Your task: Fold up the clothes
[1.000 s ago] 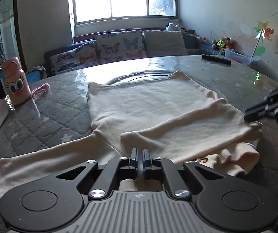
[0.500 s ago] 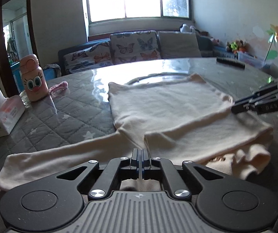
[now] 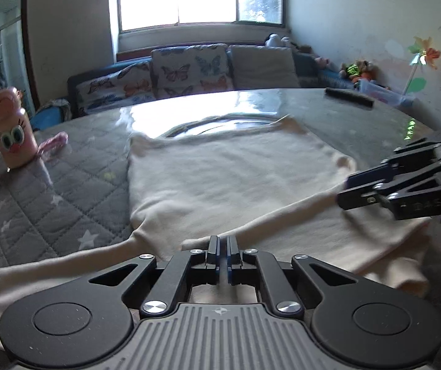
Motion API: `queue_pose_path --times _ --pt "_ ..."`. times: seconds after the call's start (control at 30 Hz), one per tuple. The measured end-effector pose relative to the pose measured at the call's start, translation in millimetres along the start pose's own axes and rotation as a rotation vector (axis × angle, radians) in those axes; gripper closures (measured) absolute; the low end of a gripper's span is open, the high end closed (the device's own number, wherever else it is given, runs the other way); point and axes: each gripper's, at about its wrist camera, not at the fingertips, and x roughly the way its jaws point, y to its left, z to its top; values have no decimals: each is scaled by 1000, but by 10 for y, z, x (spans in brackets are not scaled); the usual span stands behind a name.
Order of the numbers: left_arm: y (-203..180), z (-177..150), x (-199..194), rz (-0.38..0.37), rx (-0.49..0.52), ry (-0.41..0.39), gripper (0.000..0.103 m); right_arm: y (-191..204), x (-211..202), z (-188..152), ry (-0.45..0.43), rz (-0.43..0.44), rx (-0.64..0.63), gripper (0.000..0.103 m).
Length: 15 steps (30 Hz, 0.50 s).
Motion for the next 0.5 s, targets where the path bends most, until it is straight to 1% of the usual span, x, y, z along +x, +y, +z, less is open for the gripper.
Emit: queue_pose_path --times 0.13,0.27,0.37,0.4,0.43,0.5 --pt "58 -28 -53 9 -10 -7 97 -10 15 -2 0 -1 15 75" --pt "61 -114 -175 14 18 -11 96 71 -47 -11 -15 21 -8 68" --pt "78 -187 -265 25 28 -16 96 157 -54 -32 -9 45 -33 68" --pt "88 -206 -296 30 27 -19 95 200 -54 -37 -7 54 -45 67" --pt "111 -222 -327 37 19 -20 90 254 -53 -40 -4 65 -61 67" --pt "155 -255 -387 52 3 -22 88 355 -60 -37 -4 77 -90 67"
